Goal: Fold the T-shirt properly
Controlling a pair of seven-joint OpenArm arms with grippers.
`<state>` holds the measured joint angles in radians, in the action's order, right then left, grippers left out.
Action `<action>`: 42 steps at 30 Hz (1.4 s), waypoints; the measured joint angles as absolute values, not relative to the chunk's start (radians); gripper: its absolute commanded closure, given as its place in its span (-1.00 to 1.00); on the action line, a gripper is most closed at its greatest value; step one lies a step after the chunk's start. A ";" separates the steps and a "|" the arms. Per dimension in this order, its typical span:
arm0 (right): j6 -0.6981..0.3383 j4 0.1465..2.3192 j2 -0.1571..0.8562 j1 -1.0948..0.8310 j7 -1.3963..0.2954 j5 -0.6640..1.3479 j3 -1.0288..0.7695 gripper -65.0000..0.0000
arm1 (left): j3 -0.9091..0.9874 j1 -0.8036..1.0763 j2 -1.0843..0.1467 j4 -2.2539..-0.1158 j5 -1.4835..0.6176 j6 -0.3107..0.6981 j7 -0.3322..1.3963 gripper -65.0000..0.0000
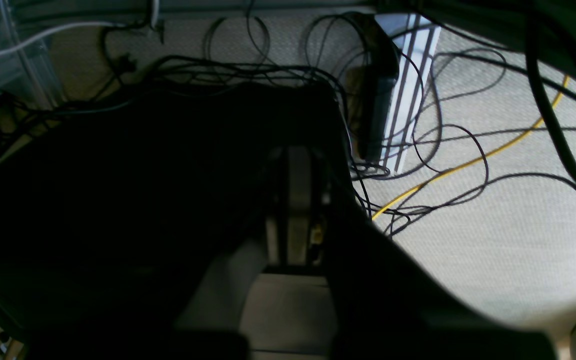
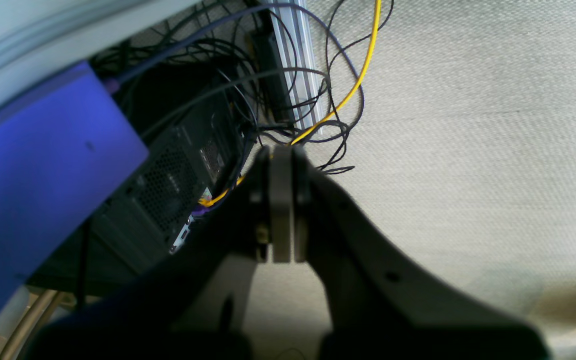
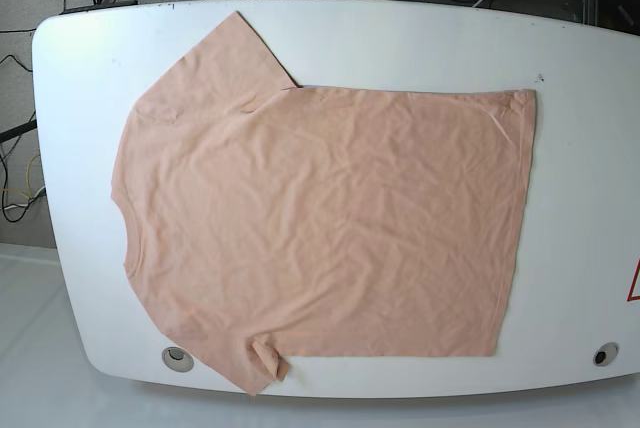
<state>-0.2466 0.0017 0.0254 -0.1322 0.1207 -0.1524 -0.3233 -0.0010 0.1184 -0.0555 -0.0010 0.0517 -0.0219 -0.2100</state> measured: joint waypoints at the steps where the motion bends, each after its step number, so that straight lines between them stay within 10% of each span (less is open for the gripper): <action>1: -0.247 0.002 0.025 -0.136 0.121 -0.153 -0.323 1.00 | -0.001 0.130 -0.056 -0.001 0.052 -0.022 -0.210 1.00; 42: -0.278 0.442 0.052 -0.478 0.120 -0.179 -0.281 1.00 | -0.005 0.581 -0.139 -0.649 0.009 0.000 -0.300 1.00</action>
